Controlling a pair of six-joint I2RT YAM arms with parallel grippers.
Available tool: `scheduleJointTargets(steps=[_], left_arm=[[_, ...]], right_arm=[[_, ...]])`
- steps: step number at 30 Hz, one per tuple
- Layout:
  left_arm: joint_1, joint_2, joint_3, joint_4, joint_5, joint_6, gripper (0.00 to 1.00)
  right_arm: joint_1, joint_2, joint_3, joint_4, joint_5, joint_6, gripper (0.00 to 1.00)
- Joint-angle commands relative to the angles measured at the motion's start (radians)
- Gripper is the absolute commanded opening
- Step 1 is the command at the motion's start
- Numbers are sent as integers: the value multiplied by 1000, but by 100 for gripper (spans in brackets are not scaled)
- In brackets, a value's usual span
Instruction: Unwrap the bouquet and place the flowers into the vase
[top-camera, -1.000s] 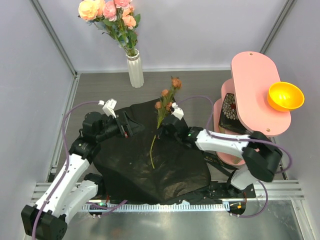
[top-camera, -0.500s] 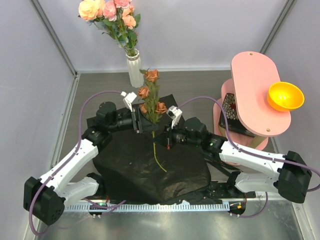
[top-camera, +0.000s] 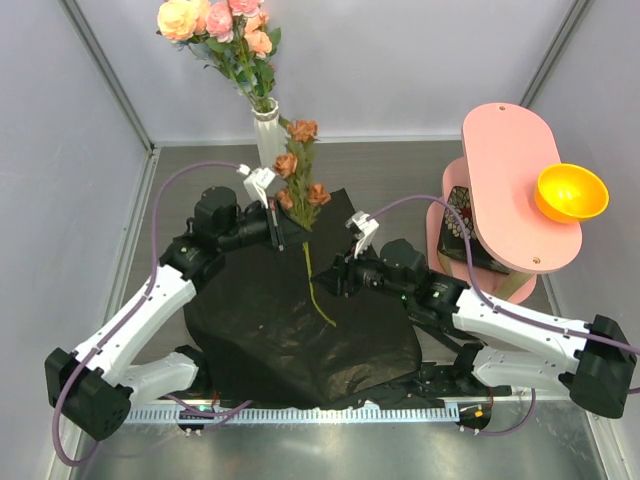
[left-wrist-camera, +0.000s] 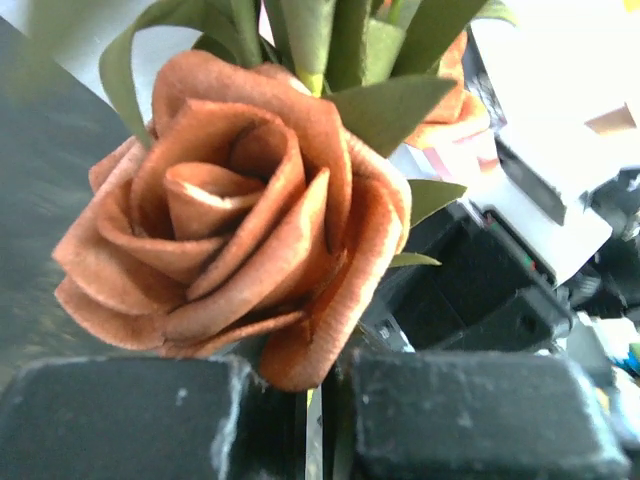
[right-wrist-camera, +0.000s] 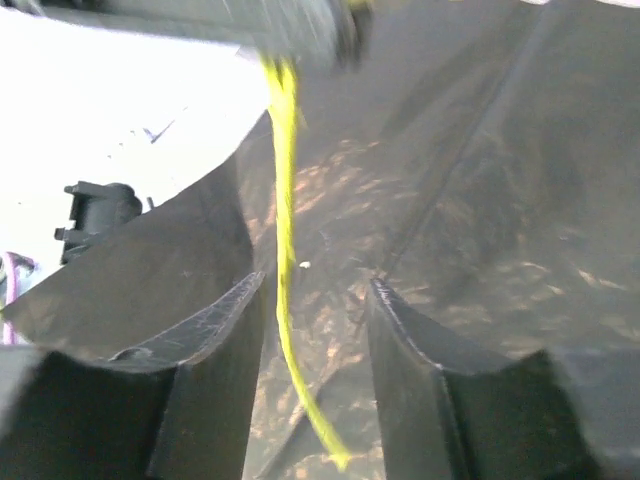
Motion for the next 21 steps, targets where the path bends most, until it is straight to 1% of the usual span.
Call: scheduleJointTargets(steps=[1, 3, 4, 6, 7, 8, 11, 12, 13, 14, 15, 17, 18, 19, 21], left_arm=[[2, -4, 174, -124, -279, 200, 0], [2, 4, 223, -146, -388, 235, 0], [2, 7, 235, -141, -488, 252, 0], [3, 25, 268, -95, -577, 264, 0], [3, 35, 278, -71, -656, 287, 0], [3, 47, 291, -25, -675, 301, 0], [3, 123, 384, 20, -732, 397, 0], [3, 177, 454, 20, -744, 430, 0], [3, 205, 493, 17, -755, 465, 0], [3, 231, 536, -3, -793, 547, 0], [3, 264, 620, -12, -816, 580, 0], [8, 359, 703, -26, -867, 669, 0], [11, 387, 781, -31, -871, 716, 0], [12, 445, 815, -23, -876, 747, 0], [15, 496, 901, 0, -868, 822, 0]], right_arm=[[3, -89, -8, -73, 243, -3, 64], [3, -157, -17, -103, 346, 15, 73], [3, -180, -26, -112, 370, 18, 80], [3, -247, -34, -140, 432, 18, 81], [3, -266, -34, -140, 444, 17, 83], [1, -284, -36, -180, 458, 12, 82], [1, -330, -34, -218, 458, -5, 82], [3, -341, -34, -226, 466, -6, 82], [1, -344, -36, -234, 469, -8, 82], [3, -347, -36, -246, 472, -9, 82], [3, -350, -37, -251, 473, -11, 82], [1, -356, -45, -252, 481, -8, 82], [3, -356, -51, -251, 481, -6, 82], [3, -353, -55, -249, 481, -5, 82], [3, -347, -65, -231, 477, -3, 82]])
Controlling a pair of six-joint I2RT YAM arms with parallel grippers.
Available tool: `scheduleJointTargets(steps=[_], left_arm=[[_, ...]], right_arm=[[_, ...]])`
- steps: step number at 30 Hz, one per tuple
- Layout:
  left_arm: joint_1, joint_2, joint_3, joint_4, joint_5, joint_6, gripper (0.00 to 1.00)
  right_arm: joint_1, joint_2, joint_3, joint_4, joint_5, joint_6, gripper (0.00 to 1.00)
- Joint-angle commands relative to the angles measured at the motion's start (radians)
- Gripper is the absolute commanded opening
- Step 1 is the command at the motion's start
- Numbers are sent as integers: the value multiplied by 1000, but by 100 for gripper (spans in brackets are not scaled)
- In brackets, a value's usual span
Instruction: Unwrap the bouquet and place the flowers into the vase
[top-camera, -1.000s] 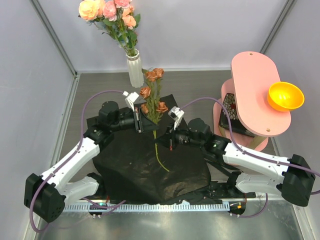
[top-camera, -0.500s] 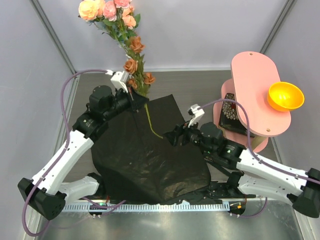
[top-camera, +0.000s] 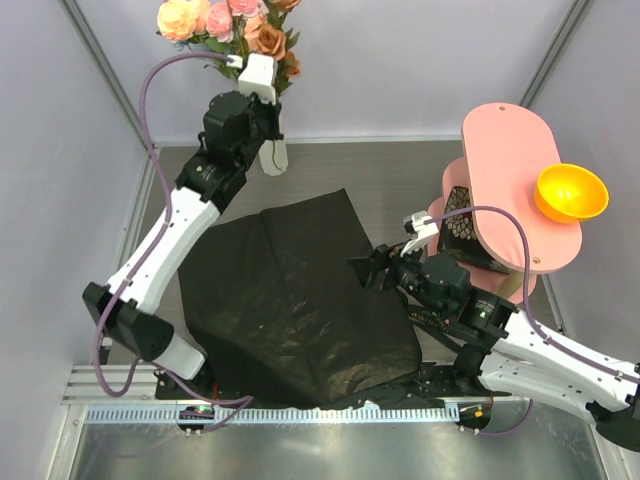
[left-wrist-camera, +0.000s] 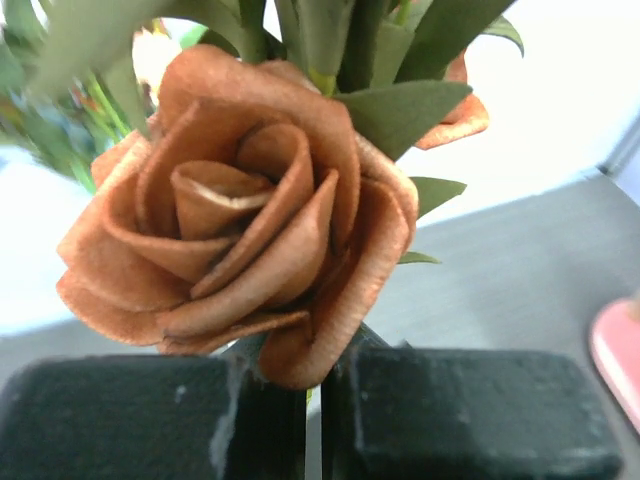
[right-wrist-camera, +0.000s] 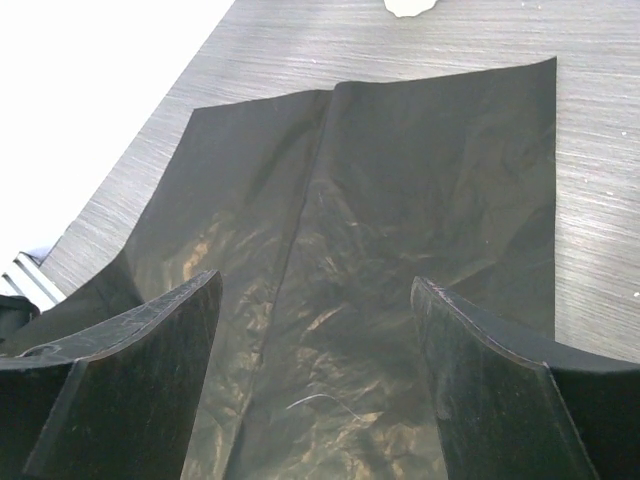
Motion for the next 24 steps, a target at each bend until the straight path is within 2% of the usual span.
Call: scheduleJointTargets(steps=[1, 8, 11, 17, 24], left_arm=[[15, 112, 187, 79, -64, 244, 0], [35, 424, 615, -36, -46, 346, 0], [44, 472, 689, -33, -9, 349, 0], [50, 503, 705, 45, -1, 416, 0], [65, 535, 703, 103, 34, 424, 0]], right_arm=[[1, 4, -17, 27, 24, -7, 82], [1, 43, -4, 28, 14, -25, 82], [1, 47, 1, 28, 15, -33, 82], [1, 58, 12, 28, 18, -35, 83], [-1, 81, 15, 39, 12, -33, 83]])
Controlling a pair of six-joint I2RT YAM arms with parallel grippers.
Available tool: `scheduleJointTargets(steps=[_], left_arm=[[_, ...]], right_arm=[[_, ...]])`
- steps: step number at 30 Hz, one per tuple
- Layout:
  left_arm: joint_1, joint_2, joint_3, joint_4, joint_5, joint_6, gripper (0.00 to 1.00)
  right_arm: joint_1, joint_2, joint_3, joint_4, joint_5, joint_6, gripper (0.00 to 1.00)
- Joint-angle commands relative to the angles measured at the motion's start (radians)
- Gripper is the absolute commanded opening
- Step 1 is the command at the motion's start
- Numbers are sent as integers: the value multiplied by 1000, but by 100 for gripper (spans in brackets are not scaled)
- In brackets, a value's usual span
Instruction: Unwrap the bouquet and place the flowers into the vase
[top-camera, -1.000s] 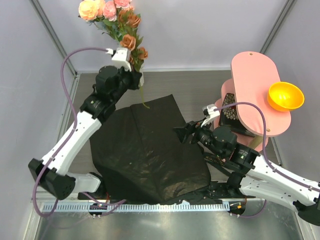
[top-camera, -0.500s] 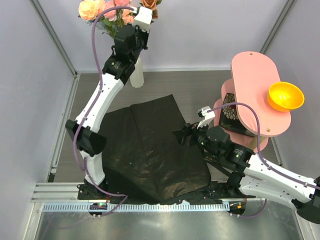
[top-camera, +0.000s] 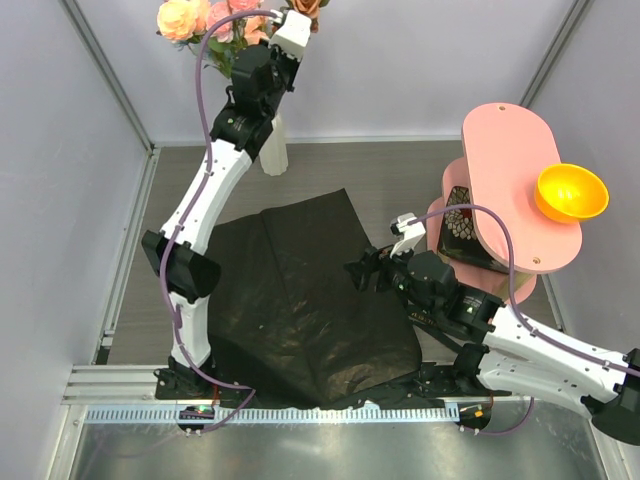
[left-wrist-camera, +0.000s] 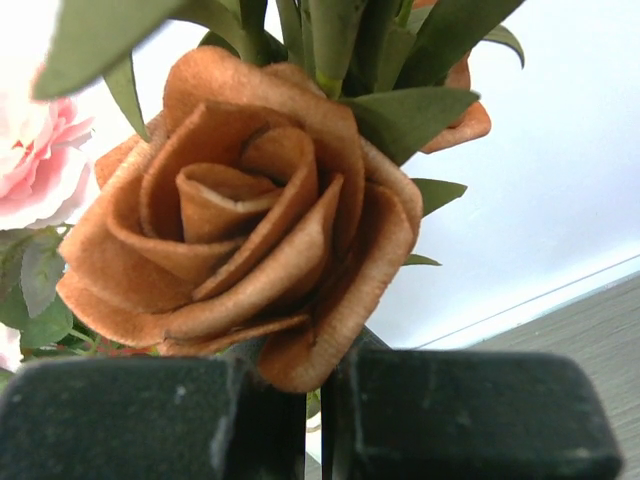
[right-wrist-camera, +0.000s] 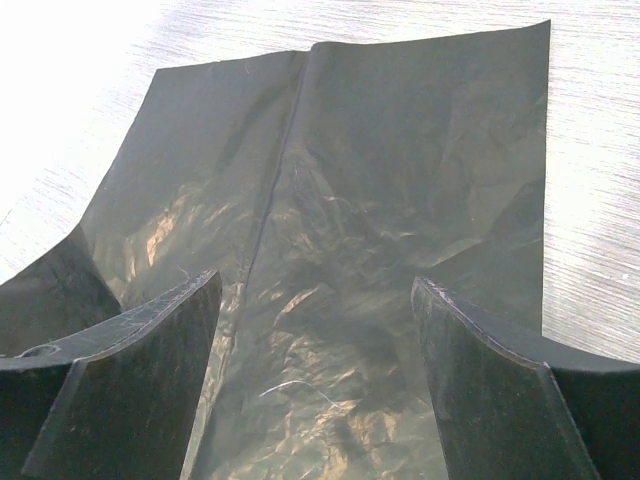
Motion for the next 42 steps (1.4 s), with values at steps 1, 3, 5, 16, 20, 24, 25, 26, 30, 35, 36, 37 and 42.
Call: scheduleJointTargets(steps=[1, 3, 5, 16, 20, 24, 25, 26, 30, 35, 36, 37, 42], left_arm=[[16, 23, 43, 101, 37, 17, 0], [22, 31, 48, 109, 40, 0, 0], [30, 40, 48, 115, 50, -13, 0], [76, 100, 72, 154, 58, -87, 0], [99, 134, 74, 175, 58, -116, 0], [108, 174, 78, 190, 77, -133, 0], [108, 181, 77, 198, 64, -138, 0], [108, 188, 77, 203, 42, -139, 0], [109, 217, 48, 267, -2, -132, 1], [111, 238, 11, 278, -22, -122, 0], [111, 240, 2, 278, -26, -124, 0], [112, 241, 0, 278, -28, -124, 0], [119, 247, -17, 279, -37, -127, 0]], right_arm=[[1, 12, 33, 42, 10, -11, 83], [1, 17, 36, 44, 10, -11, 83], [1, 21, 39, 44, 9, -11, 83], [-2, 40, 30, 64, 3, 3, 83], [-1, 58, 21, 80, -1, 9, 83], [-2, 80, 14, 100, -23, 20, 83], [-4, 93, 14, 100, -25, 23, 83], [-4, 98, 14, 100, -30, 26, 83], [-4, 121, 14, 145, -42, 38, 83], [-4, 130, 16, 157, -54, 52, 83], [-2, 129, 16, 159, -54, 55, 83], [-4, 129, 14, 159, -57, 57, 83], [-4, 124, 11, 160, -60, 65, 83]])
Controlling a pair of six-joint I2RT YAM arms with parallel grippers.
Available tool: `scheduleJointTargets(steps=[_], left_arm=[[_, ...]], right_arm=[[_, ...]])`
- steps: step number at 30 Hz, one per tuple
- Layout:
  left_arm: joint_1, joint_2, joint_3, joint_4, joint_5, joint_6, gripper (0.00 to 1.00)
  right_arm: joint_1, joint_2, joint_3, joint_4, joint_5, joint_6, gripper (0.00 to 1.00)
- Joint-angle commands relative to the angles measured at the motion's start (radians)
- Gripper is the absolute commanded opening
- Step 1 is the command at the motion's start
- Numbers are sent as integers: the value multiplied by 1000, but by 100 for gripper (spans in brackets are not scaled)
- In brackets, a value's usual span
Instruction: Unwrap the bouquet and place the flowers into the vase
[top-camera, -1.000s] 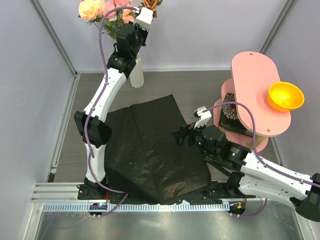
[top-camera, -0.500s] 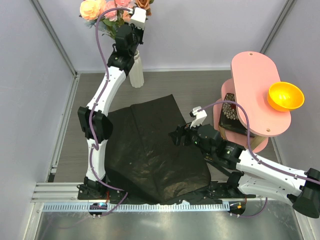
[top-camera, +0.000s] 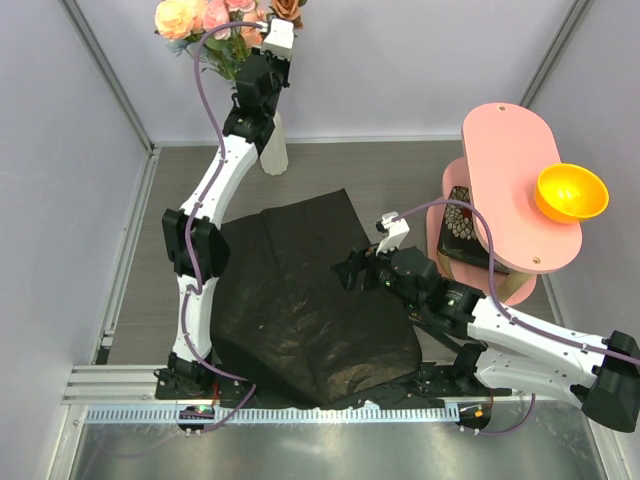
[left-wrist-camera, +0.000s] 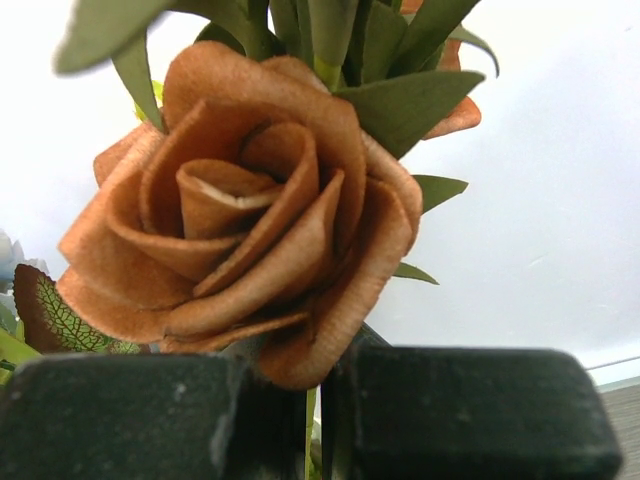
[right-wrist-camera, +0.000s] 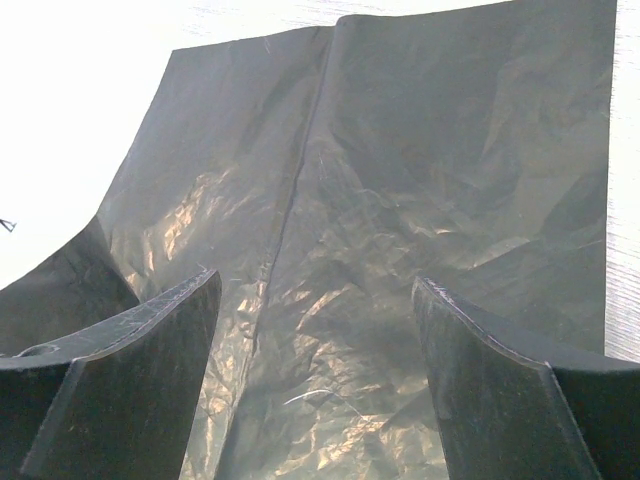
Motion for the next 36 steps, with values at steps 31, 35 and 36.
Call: scheduleJointTargets(steps=[31, 35, 36], left_arm=[[44, 38, 67, -151, 123, -247, 0], [57, 64, 107, -136, 141, -250, 0], [63, 67, 107, -117, 156, -259, 0]], right_arm=[[-3, -16, 17, 54, -10, 24, 83], [-3, -8, 17, 54, -5, 25, 83], [-3, -5, 17, 55, -7, 24, 83]])
